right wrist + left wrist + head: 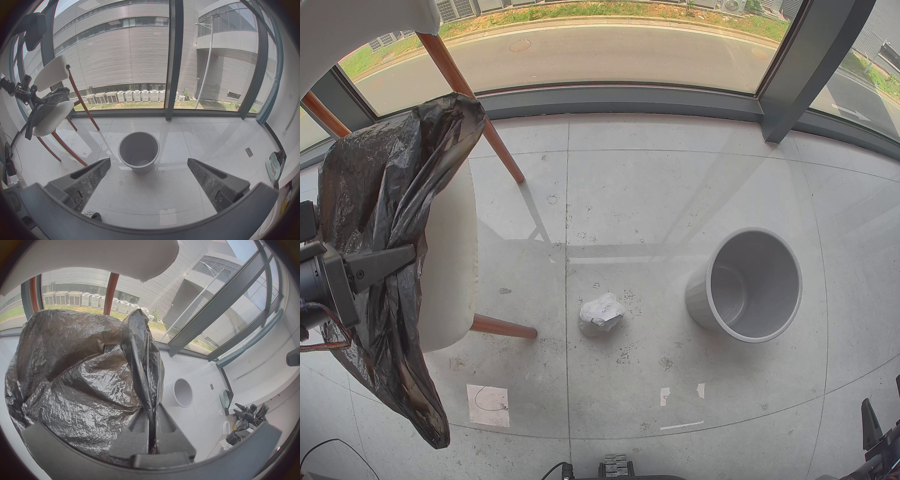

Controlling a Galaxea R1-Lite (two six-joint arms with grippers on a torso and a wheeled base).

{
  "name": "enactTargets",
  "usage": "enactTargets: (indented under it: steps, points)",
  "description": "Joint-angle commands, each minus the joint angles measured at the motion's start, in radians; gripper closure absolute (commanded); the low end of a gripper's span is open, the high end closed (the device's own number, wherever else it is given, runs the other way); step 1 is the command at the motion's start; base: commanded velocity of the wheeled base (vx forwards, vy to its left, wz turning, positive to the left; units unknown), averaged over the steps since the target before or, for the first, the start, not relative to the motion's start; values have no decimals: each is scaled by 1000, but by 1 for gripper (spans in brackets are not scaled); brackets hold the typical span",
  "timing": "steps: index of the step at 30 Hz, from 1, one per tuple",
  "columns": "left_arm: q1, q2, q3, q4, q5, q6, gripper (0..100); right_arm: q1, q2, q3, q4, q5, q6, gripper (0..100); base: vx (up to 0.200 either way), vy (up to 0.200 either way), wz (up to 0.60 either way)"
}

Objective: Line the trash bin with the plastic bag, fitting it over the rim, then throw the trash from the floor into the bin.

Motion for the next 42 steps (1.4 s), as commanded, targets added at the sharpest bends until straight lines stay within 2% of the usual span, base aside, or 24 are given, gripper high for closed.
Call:
enactTargets:
  steps: [1, 3, 7, 15, 22, 27, 32, 42]
  points:
    - [-23, 58, -74, 0, -33, 1, 100, 0, -9, 18, 0, 0, 0, 0, 0, 0, 0]
    - [-37, 68, -97, 0, -41, 1, 100, 0, -9, 18, 0, 0, 0, 0, 0, 0, 0]
    - [-118, 114, -166, 1, -50, -1, 100, 0, -9, 18, 0, 0, 0, 0, 0, 0, 0]
    - [-224, 199, -177, 0, -49, -6, 100, 0, -9, 18, 0, 0, 0, 0, 0, 0, 0]
    - [-221, 282, -206, 1, -36, -13, 100, 0, -9, 18, 0, 0, 0, 0, 0, 0, 0]
    - [-224, 295, -255, 0, -41, -85, 100, 0, -9, 18, 0, 0, 0, 0, 0, 0, 0]
    - [-225, 325, -311, 0, -41, -91, 100, 0, -9, 18, 0, 0, 0, 0, 0, 0, 0]
    - [-253, 362, -326, -2, -42, -91, 100, 0, -9, 18, 0, 0, 0, 0, 0, -200, 0]
